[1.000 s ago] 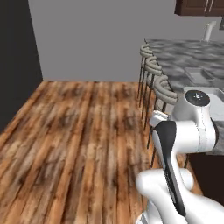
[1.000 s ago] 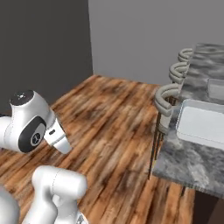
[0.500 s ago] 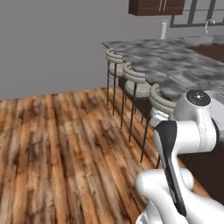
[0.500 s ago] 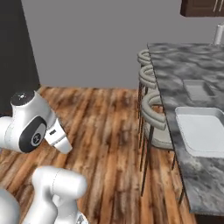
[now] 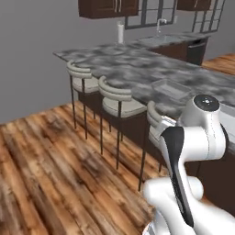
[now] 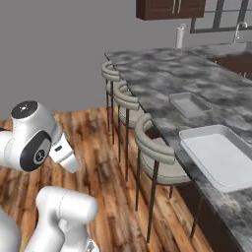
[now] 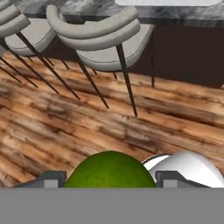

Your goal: Place the cold items (lime and eggplant) from the fridge in one tupperware on the dining counter. Place the warm items (hot dog and kebab skewer) in the stove area in another tupperware.

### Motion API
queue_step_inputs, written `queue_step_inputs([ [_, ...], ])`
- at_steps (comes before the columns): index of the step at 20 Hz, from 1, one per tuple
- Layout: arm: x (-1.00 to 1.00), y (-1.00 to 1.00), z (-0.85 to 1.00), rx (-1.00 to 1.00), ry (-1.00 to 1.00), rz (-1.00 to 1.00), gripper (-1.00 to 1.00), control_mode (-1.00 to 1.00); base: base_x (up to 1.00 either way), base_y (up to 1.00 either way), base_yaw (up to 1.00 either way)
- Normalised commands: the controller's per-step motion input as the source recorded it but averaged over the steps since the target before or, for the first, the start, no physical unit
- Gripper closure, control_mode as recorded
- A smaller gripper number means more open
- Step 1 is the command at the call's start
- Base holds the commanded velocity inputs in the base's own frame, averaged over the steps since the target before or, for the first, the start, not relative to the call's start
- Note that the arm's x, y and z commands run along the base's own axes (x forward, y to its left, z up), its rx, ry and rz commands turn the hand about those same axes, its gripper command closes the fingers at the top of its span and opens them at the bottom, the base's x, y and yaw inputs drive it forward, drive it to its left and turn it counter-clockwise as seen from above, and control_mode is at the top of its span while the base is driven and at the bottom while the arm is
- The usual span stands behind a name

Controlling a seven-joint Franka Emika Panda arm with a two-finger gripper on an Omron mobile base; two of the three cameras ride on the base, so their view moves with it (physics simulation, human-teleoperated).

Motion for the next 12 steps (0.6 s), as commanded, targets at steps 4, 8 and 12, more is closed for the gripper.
queue_step_inputs([
  [4,0.0,0.0,0.0,0.0,0.0,0.0,1.0,1.0,0.9,0.66,-0.6],
  [8,0.0,0.0,0.0,0.0,0.0,0.0,1.0,1.0,0.47,0.59,-0.56],
  [12,0.0,0.0,0.0,0.0,0.0,0.0,1.0,1.0,0.43,0.57,-0.58],
])
